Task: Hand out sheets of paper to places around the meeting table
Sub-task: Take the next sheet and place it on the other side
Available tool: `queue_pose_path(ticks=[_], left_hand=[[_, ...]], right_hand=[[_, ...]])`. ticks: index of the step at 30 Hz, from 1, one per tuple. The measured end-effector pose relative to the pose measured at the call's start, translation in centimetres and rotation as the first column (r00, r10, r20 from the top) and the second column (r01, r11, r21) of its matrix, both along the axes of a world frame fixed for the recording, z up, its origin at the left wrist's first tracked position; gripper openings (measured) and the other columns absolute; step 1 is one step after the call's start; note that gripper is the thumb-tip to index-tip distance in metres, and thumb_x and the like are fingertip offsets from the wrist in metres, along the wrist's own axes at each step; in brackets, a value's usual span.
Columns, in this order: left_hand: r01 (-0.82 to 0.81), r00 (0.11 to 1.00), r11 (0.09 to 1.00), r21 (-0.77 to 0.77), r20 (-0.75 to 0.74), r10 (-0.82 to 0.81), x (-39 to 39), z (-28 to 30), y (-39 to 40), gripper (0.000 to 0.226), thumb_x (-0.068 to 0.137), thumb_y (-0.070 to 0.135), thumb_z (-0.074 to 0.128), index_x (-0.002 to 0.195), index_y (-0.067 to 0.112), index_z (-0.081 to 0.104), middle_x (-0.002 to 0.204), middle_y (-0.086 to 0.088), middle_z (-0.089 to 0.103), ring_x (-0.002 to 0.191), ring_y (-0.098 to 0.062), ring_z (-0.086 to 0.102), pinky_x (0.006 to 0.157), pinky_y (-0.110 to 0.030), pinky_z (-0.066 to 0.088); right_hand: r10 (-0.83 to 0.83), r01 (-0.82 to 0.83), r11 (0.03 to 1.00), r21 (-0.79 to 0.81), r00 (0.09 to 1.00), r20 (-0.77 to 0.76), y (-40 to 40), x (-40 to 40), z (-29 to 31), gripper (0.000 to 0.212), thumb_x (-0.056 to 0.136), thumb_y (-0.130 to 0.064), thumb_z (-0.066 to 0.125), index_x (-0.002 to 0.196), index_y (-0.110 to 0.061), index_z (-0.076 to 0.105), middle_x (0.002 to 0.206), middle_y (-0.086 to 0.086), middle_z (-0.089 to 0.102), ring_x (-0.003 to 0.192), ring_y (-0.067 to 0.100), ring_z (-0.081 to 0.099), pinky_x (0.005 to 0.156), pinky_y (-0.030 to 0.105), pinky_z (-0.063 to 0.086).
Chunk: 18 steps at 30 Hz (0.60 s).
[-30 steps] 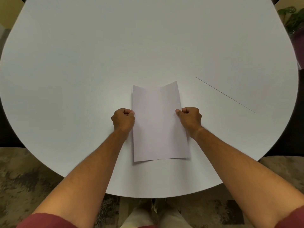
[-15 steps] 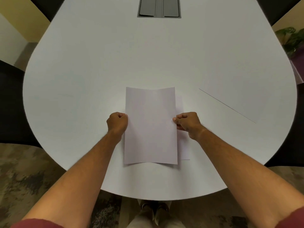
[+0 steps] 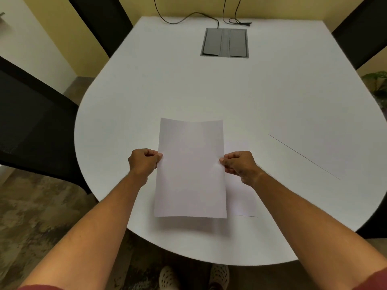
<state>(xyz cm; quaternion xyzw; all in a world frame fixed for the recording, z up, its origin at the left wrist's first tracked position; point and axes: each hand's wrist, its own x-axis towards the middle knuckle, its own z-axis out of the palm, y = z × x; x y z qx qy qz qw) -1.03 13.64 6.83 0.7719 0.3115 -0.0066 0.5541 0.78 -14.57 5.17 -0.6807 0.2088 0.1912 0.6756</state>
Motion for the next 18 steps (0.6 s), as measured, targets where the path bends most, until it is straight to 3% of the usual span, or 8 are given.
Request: queue_pose_path(ticks=[18], left_hand=[[0.175,0.983,0.978,-0.115,0.073,-0.167,2.3,3.5,18.4,0.010,0.078,0.005,0.081,0.080,0.000,0.071,0.094,-0.013,0.073,0.088,-0.027,0.072,0.072,-0.028,0.058]], right_hand=[[-0.190,0.188,0.982,0.032,0.978,0.082,17.6,-3.1,3.4,0.009,0.080,0.006,0.073,0.081,0.000,0.067,0.091,0.017,0.070,0.082,0.025,0.070,0.065,0.024,0.059]])
